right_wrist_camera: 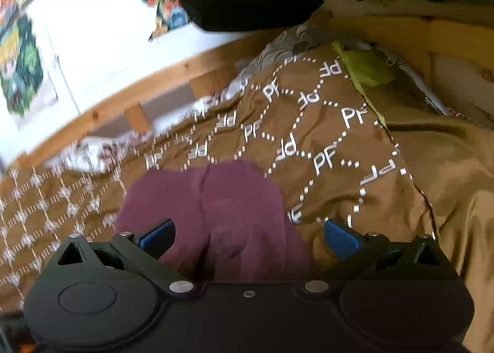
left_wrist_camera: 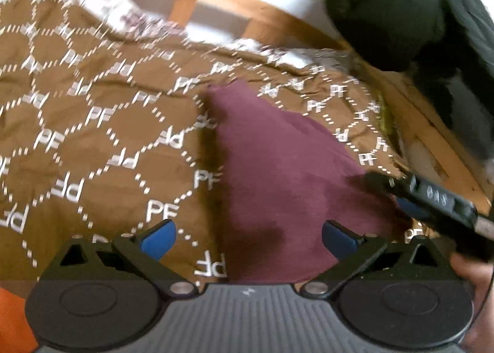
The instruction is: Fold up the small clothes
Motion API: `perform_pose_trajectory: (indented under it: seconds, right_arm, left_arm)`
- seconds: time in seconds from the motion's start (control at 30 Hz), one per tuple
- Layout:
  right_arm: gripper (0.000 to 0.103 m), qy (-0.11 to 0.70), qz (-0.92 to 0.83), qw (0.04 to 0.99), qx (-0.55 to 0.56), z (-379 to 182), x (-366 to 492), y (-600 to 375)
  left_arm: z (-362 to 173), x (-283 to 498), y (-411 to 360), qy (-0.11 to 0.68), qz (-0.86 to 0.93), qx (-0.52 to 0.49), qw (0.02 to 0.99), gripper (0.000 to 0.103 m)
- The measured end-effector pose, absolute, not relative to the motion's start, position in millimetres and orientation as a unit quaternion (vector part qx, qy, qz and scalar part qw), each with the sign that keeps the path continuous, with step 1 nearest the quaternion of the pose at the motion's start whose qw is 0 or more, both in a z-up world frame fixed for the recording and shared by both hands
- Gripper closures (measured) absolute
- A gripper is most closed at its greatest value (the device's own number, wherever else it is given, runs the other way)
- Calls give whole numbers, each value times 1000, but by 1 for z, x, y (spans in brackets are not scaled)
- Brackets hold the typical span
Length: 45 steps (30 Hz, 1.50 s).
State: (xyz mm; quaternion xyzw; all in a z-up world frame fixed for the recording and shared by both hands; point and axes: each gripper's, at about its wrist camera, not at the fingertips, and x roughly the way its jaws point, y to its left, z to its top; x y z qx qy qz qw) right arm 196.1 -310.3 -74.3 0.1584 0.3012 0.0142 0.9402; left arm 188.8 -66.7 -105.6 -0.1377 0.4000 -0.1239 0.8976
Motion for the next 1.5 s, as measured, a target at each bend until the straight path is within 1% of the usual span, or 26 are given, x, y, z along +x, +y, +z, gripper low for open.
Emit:
perform_pose_trajectory:
  seconds: [0.17, 0.27, 0.47, 0.6, 0.77, 0.93, 1.1, 1.2, 1.37, 1.43, 1.5]
  right_arm:
    - [1, 376, -30, 923, 76, -86, 197, -288]
    - [1, 387, -55, 919, 46, -87, 195, -282]
    - [1, 440, -48, 894, 74, -101, 196, -289]
    - [1, 448, -43, 887, 105, -103, 195, -294]
    - [1, 429, -29, 885, 180, -99, 191, -309]
    - [1, 380, -20, 892, 245, -90, 184, -322]
    - [0, 324, 33, 885, 333, -88, 183, -338]
    - [0, 319, 54, 872, 367, -92, 189, -340]
    - [0, 304, 59, 886, 347, -93, 203, -336]
    - [0, 288, 78, 899, 321, -92, 213, -333]
    - [0, 271, 97, 920, 268, -88, 229, -327]
  left_arm:
    - [-117, 192, -65, 425, -79, -103, 896, 1]
    - [-119, 193, -65, 430, -82, -105, 893, 1]
    - [-121, 195, -64, 435, -102, -128, 885, 1]
    - [-124, 195, -64, 439, -122, -144, 878, 1]
    - [-134, 198, -71, 461, -127, -139, 867, 1]
    - [-144, 200, -80, 481, -114, -103, 863, 1]
    - [-149, 202, -78, 489, -114, -119, 856, 1]
    - [-149, 201, -77, 489, -114, -121, 856, 1]
    - [-149, 201, -75, 487, -116, -121, 857, 1]
    - [-150, 201, -74, 487, -118, -124, 856, 1]
    - [-150, 201, -73, 487, -119, -126, 856, 1]
